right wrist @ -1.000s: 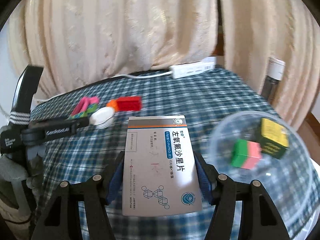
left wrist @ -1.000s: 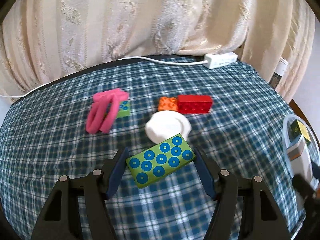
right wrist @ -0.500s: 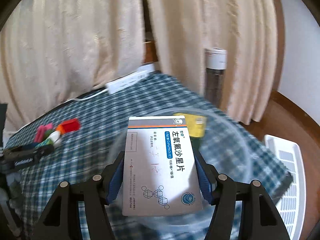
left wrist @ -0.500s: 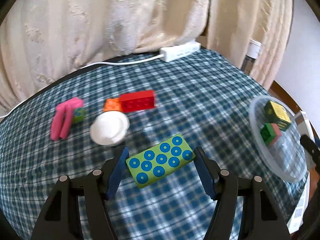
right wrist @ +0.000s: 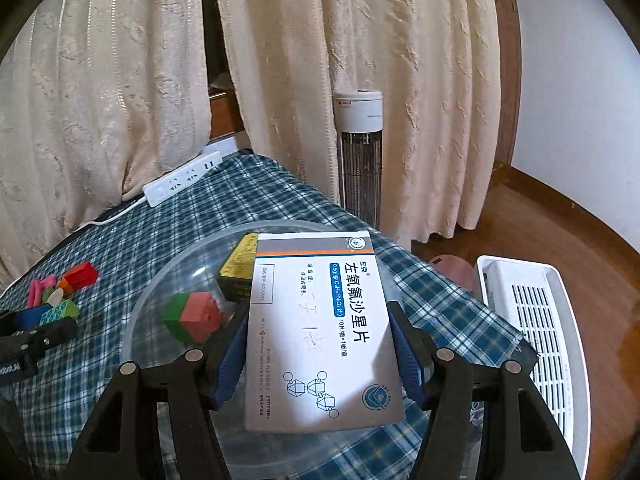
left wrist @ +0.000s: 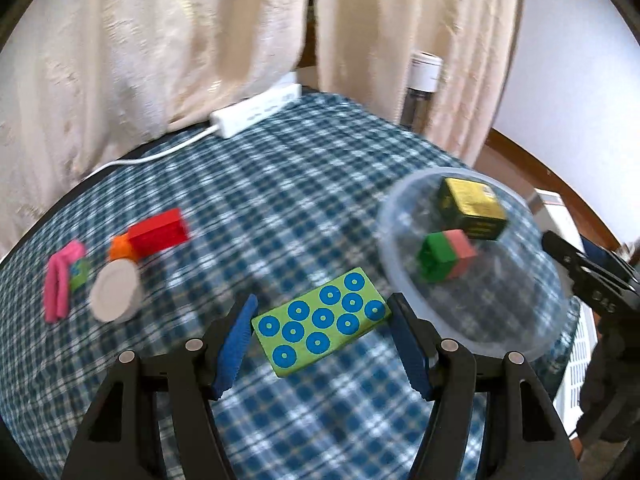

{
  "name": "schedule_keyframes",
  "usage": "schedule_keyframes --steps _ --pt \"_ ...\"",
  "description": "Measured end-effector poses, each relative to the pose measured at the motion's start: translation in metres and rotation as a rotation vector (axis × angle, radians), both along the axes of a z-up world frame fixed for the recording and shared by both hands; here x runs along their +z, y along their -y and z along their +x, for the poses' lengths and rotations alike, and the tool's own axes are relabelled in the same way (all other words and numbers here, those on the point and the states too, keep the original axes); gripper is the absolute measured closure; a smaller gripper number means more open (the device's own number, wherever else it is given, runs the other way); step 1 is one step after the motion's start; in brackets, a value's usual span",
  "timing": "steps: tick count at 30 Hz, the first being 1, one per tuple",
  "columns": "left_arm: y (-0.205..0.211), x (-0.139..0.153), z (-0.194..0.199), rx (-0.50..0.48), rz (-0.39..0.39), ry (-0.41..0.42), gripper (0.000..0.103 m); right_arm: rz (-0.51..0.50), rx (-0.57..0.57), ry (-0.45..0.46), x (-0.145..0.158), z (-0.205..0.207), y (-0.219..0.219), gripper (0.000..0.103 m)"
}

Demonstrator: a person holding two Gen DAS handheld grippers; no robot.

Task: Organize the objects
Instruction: 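Carry dotted block with left tool while right tool carries box toward bowl, then open left tool to drop dotted block in bowl while right tool releases box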

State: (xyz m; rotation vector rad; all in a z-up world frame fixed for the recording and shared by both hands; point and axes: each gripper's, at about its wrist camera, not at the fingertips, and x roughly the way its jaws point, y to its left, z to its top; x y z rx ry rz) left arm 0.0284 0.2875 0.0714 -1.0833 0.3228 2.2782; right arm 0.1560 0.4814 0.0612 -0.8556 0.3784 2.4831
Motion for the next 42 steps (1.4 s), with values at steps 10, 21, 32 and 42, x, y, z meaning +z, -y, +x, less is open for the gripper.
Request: schedule_keyframes --steps 10,21,32,42 --pt "-0.048 -0.005 0.012 -0.126 0.010 0.022 0.035 0.049 -0.010 0.019 -0.002 -0.002 -0.009 0.035" --pt "-0.073 -0.017 0.015 -0.200 0.024 0.065 0.035 0.059 -0.019 0.033 -0.005 -0.014 -0.019 0.035" --pt "-0.076 -0.025 0.015 -0.209 0.029 0.097 0.034 0.072 -0.013 0.053 -0.008 -0.020 -0.016 0.035" --pt "-0.067 -0.025 0.018 -0.187 0.022 0.082 0.034 0.130 -0.016 0.111 -0.014 -0.032 -0.011 0.035"
